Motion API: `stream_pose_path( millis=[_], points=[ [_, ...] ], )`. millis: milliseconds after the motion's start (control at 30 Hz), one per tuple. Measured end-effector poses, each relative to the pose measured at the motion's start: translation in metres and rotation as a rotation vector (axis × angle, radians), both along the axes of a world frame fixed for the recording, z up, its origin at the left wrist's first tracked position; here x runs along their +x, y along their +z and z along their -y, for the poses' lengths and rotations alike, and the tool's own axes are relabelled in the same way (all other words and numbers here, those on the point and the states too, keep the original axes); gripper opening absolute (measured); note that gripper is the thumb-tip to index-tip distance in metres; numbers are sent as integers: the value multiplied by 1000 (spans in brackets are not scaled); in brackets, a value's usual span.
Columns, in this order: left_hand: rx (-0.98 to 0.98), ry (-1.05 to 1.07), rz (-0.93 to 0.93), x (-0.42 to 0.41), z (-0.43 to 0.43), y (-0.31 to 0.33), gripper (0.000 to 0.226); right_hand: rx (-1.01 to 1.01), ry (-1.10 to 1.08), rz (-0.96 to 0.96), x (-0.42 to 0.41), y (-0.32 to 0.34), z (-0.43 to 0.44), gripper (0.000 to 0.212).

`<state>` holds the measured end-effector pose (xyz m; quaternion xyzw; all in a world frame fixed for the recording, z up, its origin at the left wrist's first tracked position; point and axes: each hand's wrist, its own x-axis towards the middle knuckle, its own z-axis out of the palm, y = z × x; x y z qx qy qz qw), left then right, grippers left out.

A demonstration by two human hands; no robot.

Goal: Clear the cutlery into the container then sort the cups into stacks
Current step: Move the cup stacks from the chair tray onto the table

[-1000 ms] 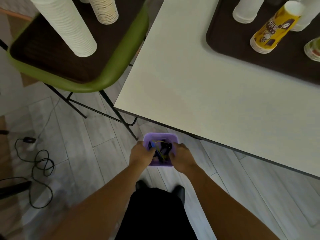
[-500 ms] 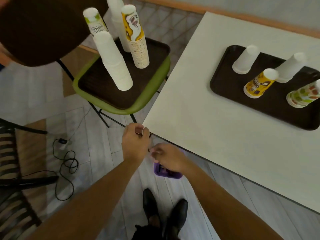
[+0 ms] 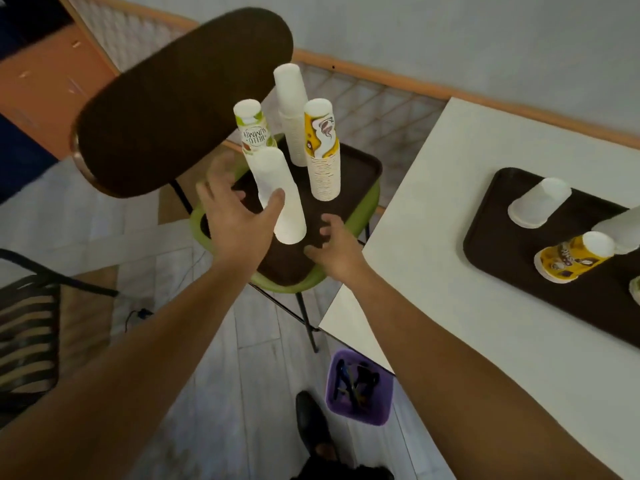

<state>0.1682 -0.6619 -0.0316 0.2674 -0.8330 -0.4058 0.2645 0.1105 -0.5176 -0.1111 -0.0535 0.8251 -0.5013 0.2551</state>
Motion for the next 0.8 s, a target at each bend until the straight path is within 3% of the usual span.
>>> stream_pose_path(
  millis=[133,333,567,800],
  points=[
    [-72,-196,12,-29,31,1,83,131,27,-69,-28,-24,35,98],
    [-154,-270,81,-54,46,-17,49,98,55,-75,-50,-50,63,95],
    [-182,-227,77,-59,41,-31,56,267,67,-431,-48,-70,77,80],
    [-197,-280,26,-54,41,-27,57,210,-34,-514,-41,-73,77,80]
  ],
)
